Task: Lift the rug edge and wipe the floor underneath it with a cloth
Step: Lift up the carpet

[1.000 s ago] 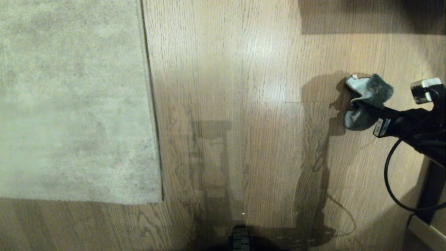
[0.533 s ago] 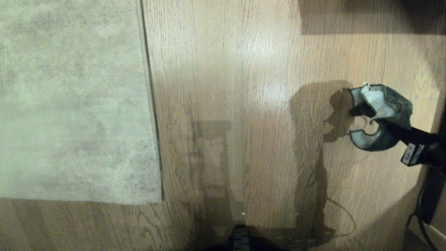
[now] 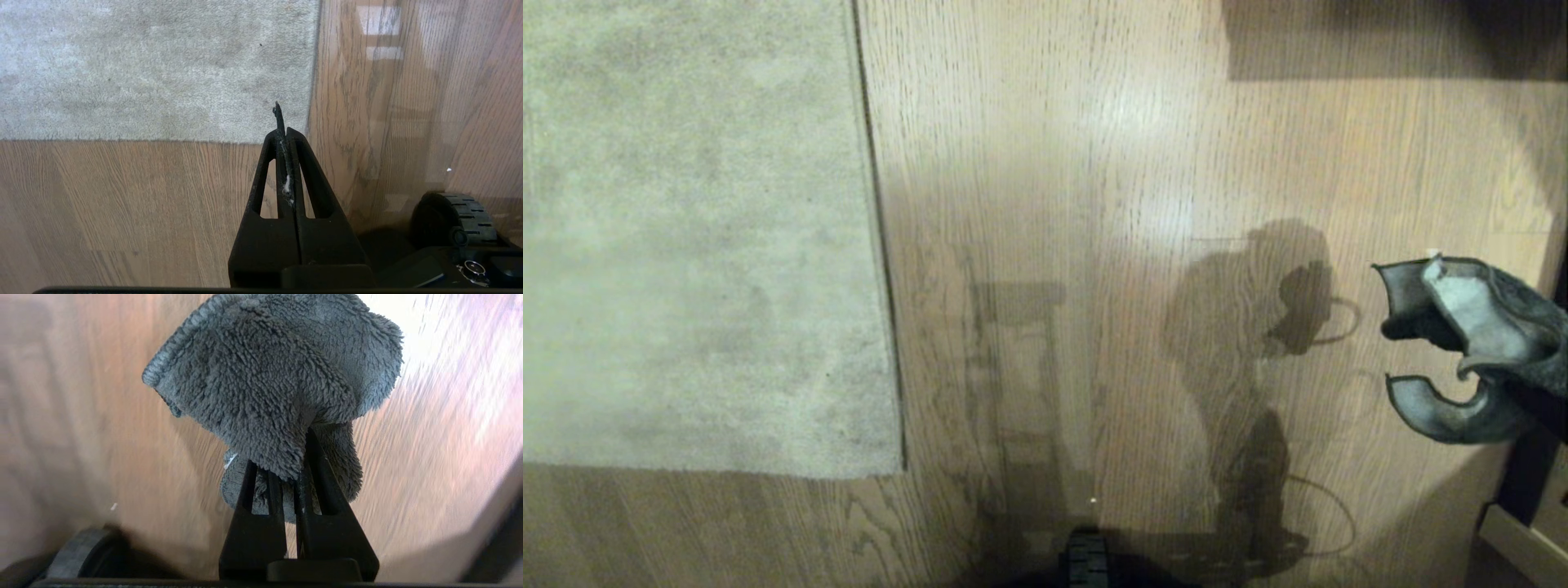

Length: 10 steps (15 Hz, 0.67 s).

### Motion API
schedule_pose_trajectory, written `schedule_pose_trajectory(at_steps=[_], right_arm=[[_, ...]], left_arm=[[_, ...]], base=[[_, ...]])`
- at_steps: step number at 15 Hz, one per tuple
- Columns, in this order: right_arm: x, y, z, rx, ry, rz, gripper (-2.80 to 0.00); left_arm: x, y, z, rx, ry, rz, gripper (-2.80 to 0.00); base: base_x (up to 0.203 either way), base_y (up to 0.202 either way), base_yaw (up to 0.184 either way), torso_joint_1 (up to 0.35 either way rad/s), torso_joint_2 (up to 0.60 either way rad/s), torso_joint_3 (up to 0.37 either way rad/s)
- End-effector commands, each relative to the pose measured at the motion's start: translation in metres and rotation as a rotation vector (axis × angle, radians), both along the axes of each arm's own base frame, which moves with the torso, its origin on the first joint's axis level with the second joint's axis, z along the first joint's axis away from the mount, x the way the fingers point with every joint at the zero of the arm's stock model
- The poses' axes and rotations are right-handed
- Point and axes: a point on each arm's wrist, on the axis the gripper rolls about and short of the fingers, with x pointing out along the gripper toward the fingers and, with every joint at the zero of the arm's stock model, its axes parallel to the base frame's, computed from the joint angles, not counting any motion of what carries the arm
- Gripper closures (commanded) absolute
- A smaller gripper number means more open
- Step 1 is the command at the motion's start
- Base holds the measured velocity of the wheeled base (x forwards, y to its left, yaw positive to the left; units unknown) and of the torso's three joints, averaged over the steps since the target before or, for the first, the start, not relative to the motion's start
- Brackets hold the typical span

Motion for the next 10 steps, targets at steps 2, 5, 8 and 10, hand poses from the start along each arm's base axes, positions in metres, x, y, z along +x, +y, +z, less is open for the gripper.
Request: schedule_pose_trajectory(at_steps=[2,5,8,10], right_arm=[[-0.054,0.005,-0.006,-0.006,-0.07,0.002,0.0],[-0.089,0.008,-0.026,-0.004,-0.049,0.001,0.0],[-0.099,0.007,-0.044,0.006,0.021,-0.043,0.0],[-0.097,0.007,-0.058,0.007,0.055,-0.069,0.0]], left_arm=[[0.0,0.0,0.0,-0.001,-0.001,0.002,0.0],[0.0,0.0,0.0,-0.001,-0.001,0.001,0.0],[0.0,0.0,0.0,-0.001,-0.001,0.001,0.0],[0.0,0.0,0.0,-0.001,-0.001,0.002,0.0]], base=[[0.0,0.0,0.0,0.0,0.0,0.0],[0.0,0.0,0.0,0.0,0.0,0.0],[0.0,0.0,0.0,0.0,0.0,0.0],[0.0,0.0,0.0,0.0,0.0,0.0]])
